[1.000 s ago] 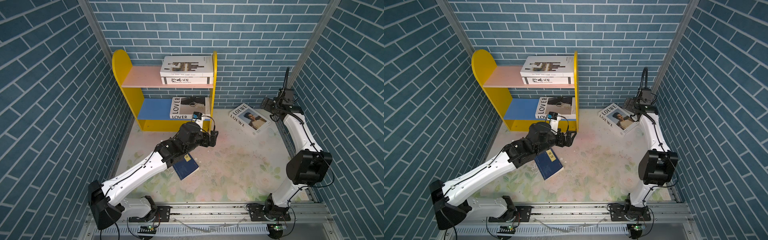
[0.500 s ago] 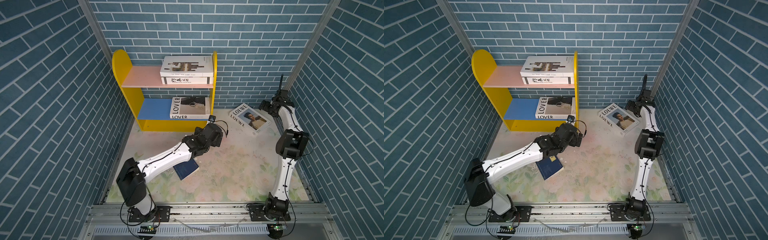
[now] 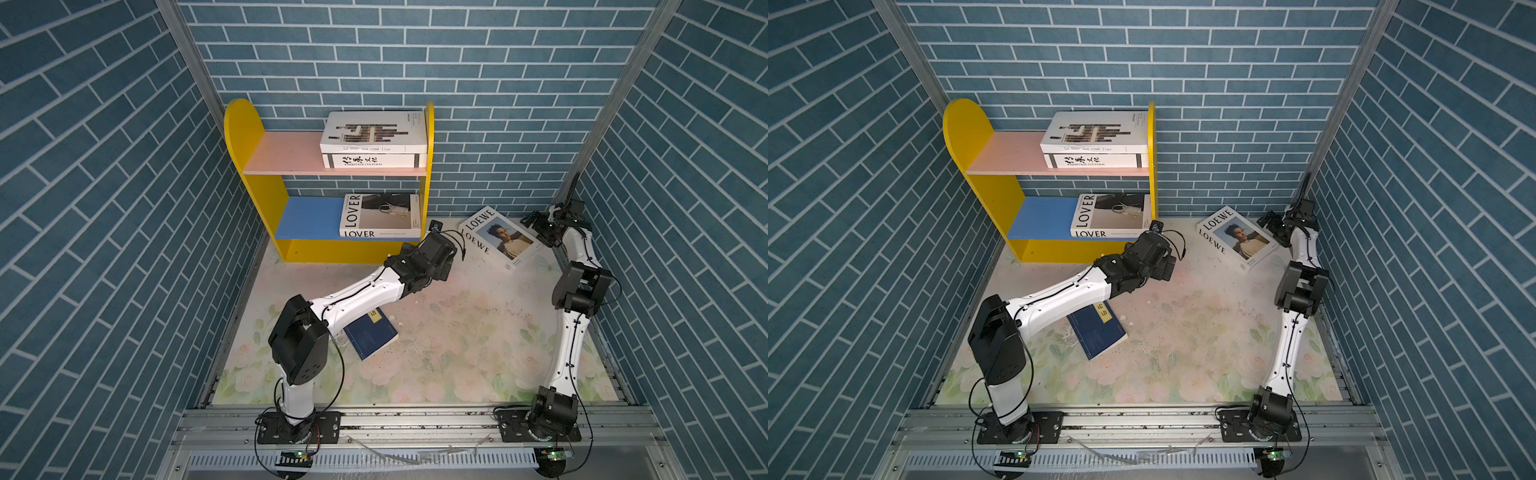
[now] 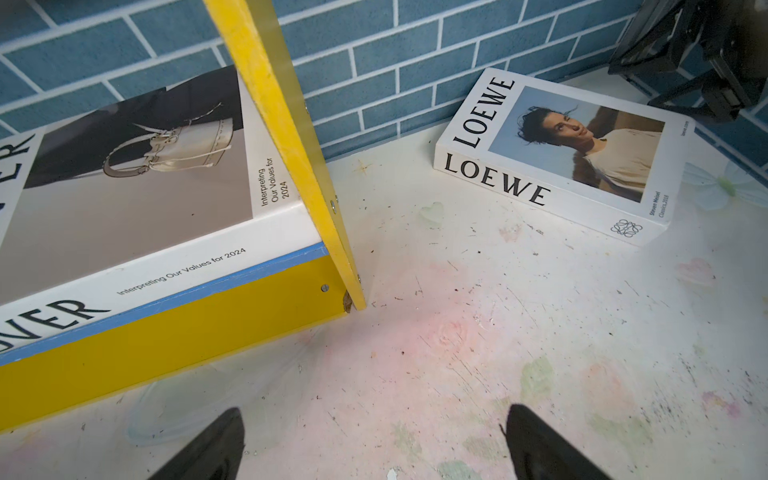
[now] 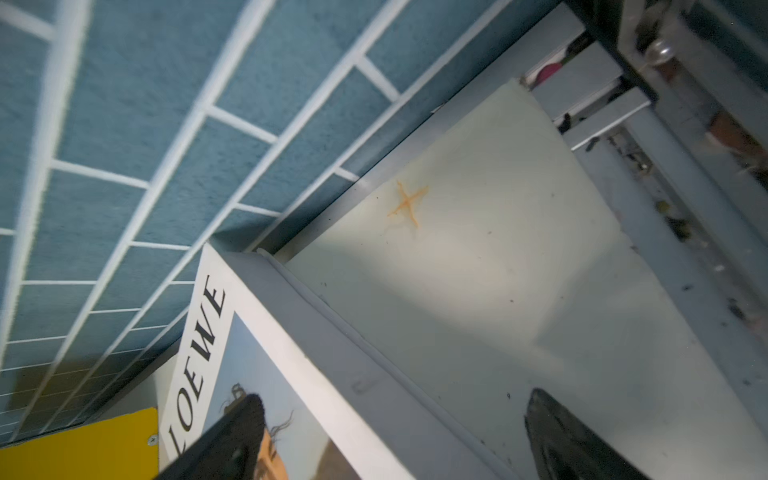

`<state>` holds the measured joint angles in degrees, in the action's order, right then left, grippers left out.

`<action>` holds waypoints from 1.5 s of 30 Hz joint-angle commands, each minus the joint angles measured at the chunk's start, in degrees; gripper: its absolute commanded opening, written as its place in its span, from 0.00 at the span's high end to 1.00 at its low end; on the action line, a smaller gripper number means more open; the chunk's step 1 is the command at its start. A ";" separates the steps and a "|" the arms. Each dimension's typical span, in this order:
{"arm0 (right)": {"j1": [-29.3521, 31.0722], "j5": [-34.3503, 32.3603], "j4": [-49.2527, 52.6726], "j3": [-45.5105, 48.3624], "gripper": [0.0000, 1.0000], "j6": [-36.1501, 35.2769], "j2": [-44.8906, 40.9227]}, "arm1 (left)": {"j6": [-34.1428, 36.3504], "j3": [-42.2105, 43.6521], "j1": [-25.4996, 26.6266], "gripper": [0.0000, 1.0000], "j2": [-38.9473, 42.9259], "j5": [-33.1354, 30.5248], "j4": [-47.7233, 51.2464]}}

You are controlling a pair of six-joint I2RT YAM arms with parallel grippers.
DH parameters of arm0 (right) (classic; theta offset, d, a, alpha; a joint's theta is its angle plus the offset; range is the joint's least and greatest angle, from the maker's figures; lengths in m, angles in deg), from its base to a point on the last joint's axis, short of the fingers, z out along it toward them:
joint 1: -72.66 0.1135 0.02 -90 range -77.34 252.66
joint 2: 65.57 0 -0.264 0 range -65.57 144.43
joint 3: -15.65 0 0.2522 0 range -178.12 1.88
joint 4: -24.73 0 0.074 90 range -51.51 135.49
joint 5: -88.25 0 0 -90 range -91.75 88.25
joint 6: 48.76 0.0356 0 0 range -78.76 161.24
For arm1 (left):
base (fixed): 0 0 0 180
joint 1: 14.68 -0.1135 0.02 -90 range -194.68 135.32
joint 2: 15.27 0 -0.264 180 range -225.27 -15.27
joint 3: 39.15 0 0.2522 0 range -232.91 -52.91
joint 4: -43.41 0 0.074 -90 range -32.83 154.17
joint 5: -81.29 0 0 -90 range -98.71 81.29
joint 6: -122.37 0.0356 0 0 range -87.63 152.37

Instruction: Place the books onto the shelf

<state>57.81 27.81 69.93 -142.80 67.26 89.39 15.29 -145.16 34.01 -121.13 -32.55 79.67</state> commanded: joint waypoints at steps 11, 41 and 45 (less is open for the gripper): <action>4.88 11.35 4.11 8.65 0.11 -2.67 -3.70 | -3.68 -14.03 -4.99 0.00 -12.15 21.27 4.49; 11.41 1.79 -0.02 37.11 0.20 -0.55 -20.51 | -18.45 -41.12 -3.60 0.00 -42.23 27.20 4.16; 11.85 2.91 -0.74 39.83 0.21 -0.18 -22.25 | -19.07 -41.70 -3.75 0.00 -43.94 29.82 1.35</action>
<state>68.87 31.17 67.46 -105.07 65.47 68.97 -2.72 -185.02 30.55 -163.88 -4.31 84.30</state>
